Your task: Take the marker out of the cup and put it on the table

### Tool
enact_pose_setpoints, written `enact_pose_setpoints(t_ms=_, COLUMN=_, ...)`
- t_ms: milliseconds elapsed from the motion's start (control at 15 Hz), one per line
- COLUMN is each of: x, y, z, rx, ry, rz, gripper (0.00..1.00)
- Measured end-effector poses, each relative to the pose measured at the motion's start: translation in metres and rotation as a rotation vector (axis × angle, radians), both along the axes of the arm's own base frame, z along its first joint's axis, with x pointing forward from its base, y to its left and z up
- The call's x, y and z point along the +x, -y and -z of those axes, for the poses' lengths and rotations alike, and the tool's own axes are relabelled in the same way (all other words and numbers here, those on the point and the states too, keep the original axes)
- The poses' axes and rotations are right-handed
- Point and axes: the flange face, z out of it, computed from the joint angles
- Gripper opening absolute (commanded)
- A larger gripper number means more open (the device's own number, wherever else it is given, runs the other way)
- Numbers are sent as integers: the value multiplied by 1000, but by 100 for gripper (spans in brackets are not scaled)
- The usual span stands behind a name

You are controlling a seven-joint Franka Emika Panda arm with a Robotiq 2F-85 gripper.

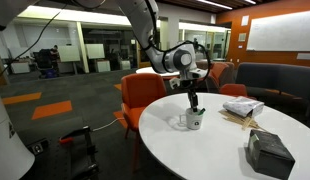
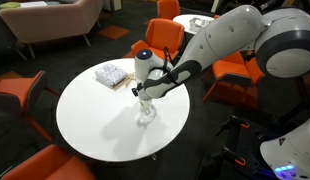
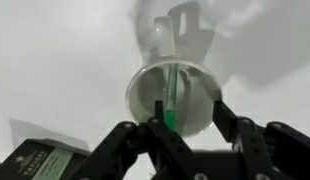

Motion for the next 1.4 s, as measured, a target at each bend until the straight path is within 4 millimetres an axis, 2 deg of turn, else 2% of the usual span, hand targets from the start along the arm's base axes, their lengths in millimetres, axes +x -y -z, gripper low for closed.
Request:
enact_pose_setpoints(t_ms=133, x=3, y=7, z=3, rx=4, ry=3, rz=22, gripper=44)
enact_pose_setpoints(t_ms=533, x=5, y=17, z=15, rx=14, ry=-6, rz=63, gripper=40)
enact_pose_setpoints(t_ms=667, x=5, y=18, z=22, rx=13, ry=-11, rz=66, gripper=31)
enact_pose_setpoints(t_ms=733, x=5, y=18, z=26, rx=11, ry=-14, rz=66, gripper=12)
enact_pose_setpoints(t_ms=933, x=10, y=21, z=33, rx=-3, ry=-9, rz=64, gripper=0)
enact_pose_setpoints(t_ms=1200, x=14, y=23, z=34, rx=-30, ry=0, rz=53, gripper=0)
enact_pose_setpoints(t_ms=1400, x=16, y=14, z=31, rx=-31, ry=12, rz=30, gripper=0)
